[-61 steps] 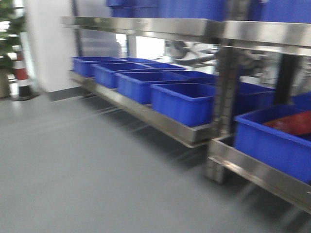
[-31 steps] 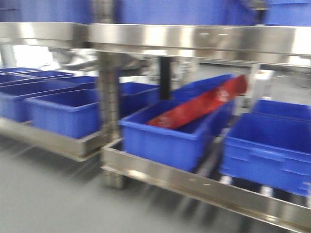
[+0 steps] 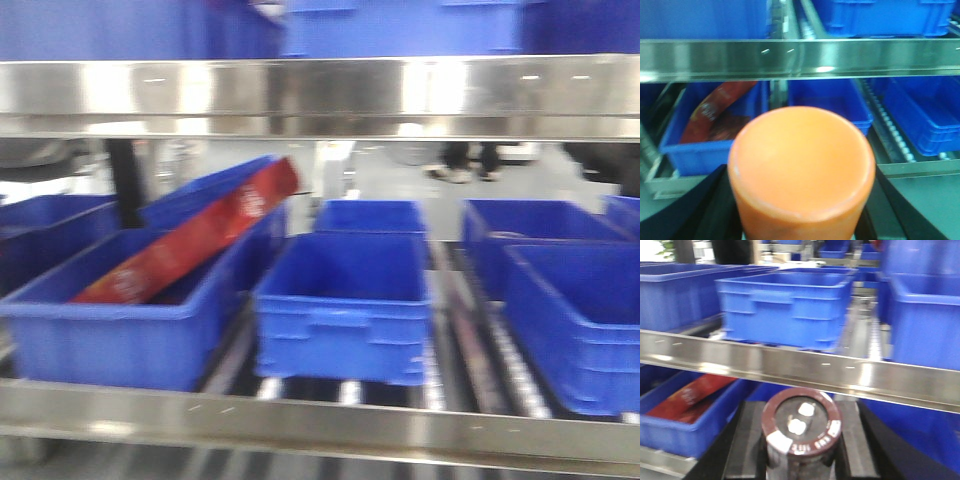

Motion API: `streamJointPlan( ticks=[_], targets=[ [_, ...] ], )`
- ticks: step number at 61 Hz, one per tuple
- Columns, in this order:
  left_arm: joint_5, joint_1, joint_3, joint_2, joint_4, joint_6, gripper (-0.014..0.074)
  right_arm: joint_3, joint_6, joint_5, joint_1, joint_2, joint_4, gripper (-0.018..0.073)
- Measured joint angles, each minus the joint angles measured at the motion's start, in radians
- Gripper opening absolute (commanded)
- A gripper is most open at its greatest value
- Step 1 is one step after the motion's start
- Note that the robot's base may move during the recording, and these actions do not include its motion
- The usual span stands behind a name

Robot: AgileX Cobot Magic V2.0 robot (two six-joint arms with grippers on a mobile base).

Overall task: Place cylindrical capacitor in blue bin on shelf
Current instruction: 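Drive up to the steel shelf and stop facing the blue bins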

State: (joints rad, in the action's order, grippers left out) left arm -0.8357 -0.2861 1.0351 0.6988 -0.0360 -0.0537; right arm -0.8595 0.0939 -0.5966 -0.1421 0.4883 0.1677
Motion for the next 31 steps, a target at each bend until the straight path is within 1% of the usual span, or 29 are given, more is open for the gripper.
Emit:
streamJointPlan(
  ticks=[31],
  targets=[
    [0.000,0.000,0.000,0.000,0.000,0.000,-0.0111,0.000,0.000,0.000,0.000,0.000,0.000,-0.0162]
  ],
)
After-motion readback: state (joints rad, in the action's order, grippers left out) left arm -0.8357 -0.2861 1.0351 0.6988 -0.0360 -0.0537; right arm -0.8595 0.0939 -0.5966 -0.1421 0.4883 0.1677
